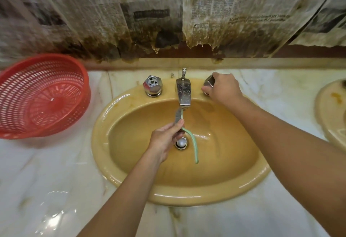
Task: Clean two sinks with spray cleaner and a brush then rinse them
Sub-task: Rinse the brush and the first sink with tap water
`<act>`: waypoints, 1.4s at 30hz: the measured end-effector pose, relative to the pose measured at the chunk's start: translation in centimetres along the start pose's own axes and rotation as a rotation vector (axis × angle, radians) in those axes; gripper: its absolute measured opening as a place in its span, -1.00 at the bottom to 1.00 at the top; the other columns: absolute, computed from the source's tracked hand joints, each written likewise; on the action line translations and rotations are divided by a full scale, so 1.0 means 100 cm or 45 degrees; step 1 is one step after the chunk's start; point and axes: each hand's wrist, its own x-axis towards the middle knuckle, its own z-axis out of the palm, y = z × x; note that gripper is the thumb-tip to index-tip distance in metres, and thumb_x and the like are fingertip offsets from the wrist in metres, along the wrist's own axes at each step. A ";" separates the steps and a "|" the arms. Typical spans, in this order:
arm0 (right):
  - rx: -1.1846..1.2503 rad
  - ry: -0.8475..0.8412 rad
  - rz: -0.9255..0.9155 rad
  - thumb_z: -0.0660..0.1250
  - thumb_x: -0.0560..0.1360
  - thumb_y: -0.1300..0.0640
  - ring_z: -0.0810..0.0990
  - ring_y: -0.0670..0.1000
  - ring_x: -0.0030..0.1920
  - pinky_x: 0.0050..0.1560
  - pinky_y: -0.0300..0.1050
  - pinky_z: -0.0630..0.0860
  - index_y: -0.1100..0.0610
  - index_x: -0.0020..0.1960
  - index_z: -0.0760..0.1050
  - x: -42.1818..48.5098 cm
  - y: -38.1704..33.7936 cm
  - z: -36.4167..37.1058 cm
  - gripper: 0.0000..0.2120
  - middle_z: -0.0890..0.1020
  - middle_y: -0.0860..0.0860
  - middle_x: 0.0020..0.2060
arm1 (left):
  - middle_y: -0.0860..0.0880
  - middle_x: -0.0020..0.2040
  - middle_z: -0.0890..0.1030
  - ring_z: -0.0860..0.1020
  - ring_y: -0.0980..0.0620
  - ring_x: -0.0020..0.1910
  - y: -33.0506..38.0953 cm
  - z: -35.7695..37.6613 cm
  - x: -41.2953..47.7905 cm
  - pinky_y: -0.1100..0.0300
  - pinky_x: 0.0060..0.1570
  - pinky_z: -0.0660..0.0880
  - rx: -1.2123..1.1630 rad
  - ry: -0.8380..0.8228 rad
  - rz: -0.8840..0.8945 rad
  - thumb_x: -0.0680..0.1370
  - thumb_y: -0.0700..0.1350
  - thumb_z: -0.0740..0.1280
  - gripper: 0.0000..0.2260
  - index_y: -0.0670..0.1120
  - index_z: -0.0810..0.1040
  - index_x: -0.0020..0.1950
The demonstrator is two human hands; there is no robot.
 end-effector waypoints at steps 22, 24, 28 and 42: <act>-0.108 -0.216 -0.445 0.36 0.58 0.09 0.47 0.20 0.19 0.18 0.06 0.45 0.11 0.37 0.41 0.006 0.020 -0.013 -0.62 0.54 0.13 0.23 | -0.10 -0.09 0.71 0.65 0.08 -0.18 -0.016 0.010 0.006 0.30 -0.08 0.63 -0.090 -0.009 -0.095 0.42 -0.10 0.56 -0.68 -0.24 0.69 0.09; -0.115 -0.223 -0.454 0.36 0.59 0.10 0.46 0.20 0.23 0.23 0.09 0.44 0.11 0.40 0.40 0.006 0.021 -0.013 -0.59 0.53 0.12 0.27 | -0.10 -0.10 0.71 0.65 0.08 -0.19 -0.016 0.012 0.006 0.30 -0.11 0.62 -0.096 -0.018 -0.092 0.37 -0.08 0.57 -0.65 -0.24 0.69 0.08; -0.094 -0.251 -0.488 0.34 0.60 0.13 0.43 0.19 0.30 0.30 0.06 0.40 0.08 0.48 0.34 0.010 0.026 -0.013 -0.52 0.47 0.06 0.37 | -0.07 -0.14 0.70 0.65 0.10 -0.20 -0.014 0.015 0.007 0.31 -0.10 0.63 -0.116 -0.022 -0.095 0.39 -0.08 0.57 -0.71 -0.21 0.69 0.02; -0.079 0.075 -0.385 0.33 0.59 0.17 0.36 0.18 0.36 0.34 0.02 0.39 0.01 0.55 0.29 -0.015 0.023 0.001 -0.45 0.20 0.00 0.58 | -0.07 -0.12 0.70 0.64 0.09 -0.20 -0.015 0.013 0.006 0.30 -0.04 0.63 -0.147 -0.014 -0.063 0.37 -0.07 0.55 -0.61 -0.24 0.67 0.11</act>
